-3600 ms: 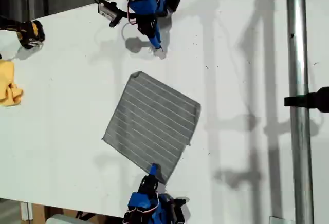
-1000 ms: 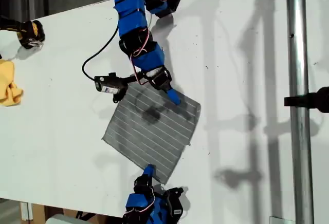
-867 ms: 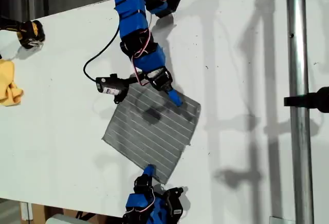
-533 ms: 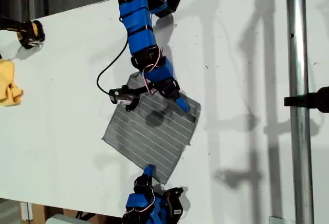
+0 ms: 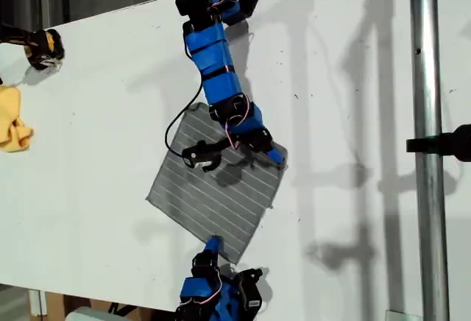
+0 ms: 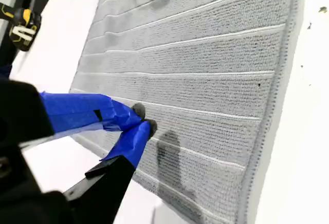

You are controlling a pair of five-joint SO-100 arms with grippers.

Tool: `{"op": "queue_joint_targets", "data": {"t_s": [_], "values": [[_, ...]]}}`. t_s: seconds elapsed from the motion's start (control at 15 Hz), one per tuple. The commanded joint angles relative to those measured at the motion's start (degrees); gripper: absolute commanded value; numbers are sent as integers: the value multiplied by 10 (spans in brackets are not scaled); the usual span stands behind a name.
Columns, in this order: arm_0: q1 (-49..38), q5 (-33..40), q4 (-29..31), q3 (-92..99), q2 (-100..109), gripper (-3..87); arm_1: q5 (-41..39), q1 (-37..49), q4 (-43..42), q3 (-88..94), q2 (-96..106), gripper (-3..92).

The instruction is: Grasp corners of a towel and fold twice.

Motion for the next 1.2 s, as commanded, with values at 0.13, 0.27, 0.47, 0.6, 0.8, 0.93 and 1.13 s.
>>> {"op": "queue_joint_targets", "data": {"t_s": [0.13, 0.27, 0.47, 0.6, 0.8, 0.93, 1.13], "values": [[2, -5, 4, 4, 3, -8, -18, -13, -9, -79, -42, 287], [2, -4, 4, 4, 3, -8, -19, -16, -9, -98, -67, 286], [2, -4, 4, 4, 3, -8, -19, -17, -9, -104, -87, 284], [2, -4, 4, 4, 3, -8, -20, -15, -9, -107, -102, 283], [2, -4, 4, 4, 3, -8, -20, -12, -9, -113, -121, 265], [2, -4, 4, 4, 3, -8, -20, -8, -9, -117, -125, 243], [2, -4, 4, 4, 3, -8, -20, -6, 2, -118, -138, 222]]}}
